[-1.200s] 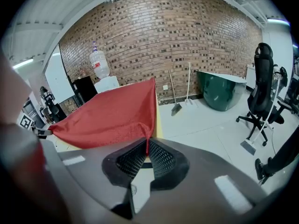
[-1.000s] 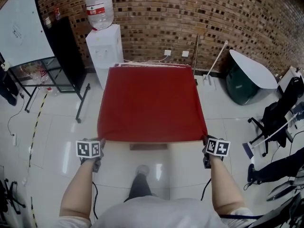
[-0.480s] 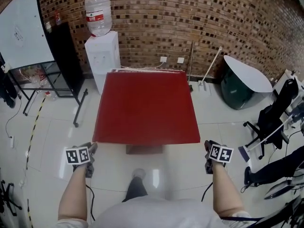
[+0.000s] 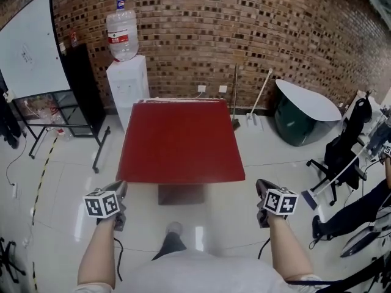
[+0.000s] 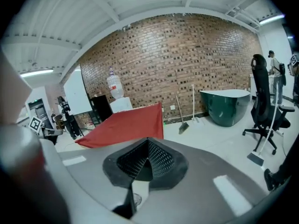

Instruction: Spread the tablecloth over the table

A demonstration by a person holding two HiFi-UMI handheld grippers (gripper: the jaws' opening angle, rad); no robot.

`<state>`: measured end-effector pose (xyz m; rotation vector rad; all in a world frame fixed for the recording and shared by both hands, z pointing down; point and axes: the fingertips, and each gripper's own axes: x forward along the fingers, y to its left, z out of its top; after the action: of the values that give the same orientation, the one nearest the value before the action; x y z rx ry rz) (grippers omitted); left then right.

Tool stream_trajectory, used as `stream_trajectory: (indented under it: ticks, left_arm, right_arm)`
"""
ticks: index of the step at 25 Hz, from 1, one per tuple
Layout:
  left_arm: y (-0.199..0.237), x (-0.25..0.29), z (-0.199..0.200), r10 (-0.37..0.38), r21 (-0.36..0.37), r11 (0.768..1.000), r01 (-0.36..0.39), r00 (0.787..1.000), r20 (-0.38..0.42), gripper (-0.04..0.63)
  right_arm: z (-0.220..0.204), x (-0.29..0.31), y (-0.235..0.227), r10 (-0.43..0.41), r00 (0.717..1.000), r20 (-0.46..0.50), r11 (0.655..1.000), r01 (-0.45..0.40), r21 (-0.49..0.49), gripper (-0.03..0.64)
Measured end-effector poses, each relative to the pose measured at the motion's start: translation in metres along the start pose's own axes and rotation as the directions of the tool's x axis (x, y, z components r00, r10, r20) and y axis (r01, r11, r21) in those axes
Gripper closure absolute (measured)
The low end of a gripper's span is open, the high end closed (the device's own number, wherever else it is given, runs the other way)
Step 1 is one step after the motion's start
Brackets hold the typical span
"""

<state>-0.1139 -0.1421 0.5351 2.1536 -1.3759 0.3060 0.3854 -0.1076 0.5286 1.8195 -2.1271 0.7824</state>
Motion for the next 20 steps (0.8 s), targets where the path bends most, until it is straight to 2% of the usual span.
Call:
stream_trajectory:
  ticks: [3, 6, 10, 14, 17, 20]
  left_arm:
    - [-0.037, -0.019, 0.000, -0.056, 0.032, 0.998, 0.055, 0.998, 0.017, 0.594]
    - [-0.066, -0.036, -0.009, -0.107, 0.055, 0.993, 0.106, 0.994, 0.011, 0.594]
    - [-0.083, -0.050, -0.030, -0.139, 0.080, 0.987, 0.140, 0.990, -0.015, 0.594]
    - [-0.092, -0.064, -0.057, -0.192, 0.055, 0.979, 0.194, 0.980, -0.043, 0.594]
    - [-0.101, -0.090, -0.073, -0.235, 0.062, 0.969, 0.238, 0.971, -0.047, 0.594]
    - [-0.105, -0.130, -0.085, -0.272, 0.080, 0.958, 0.275, 0.961, -0.037, 0.594]
  right_arm:
    - [-0.010, -0.021, 0.030, 0.078, 0.997, -0.021, 0.996, -0.078, -0.041, 0.615]
    - [-0.026, -0.041, 0.051, 0.121, 0.991, -0.049, 0.990, -0.124, -0.064, 0.615]
    - [-0.060, -0.058, 0.077, 0.139, 0.985, -0.100, 0.983, -0.149, -0.105, 0.615]
    - [-0.102, -0.070, 0.109, 0.149, 0.977, -0.152, 0.979, -0.168, -0.114, 0.615]
    - [-0.126, -0.079, 0.154, 0.203, 0.964, -0.172, 0.969, -0.223, -0.105, 0.615]
    - [-0.139, -0.100, 0.215, 0.281, 0.944, -0.172, 0.945, -0.304, -0.120, 0.615]
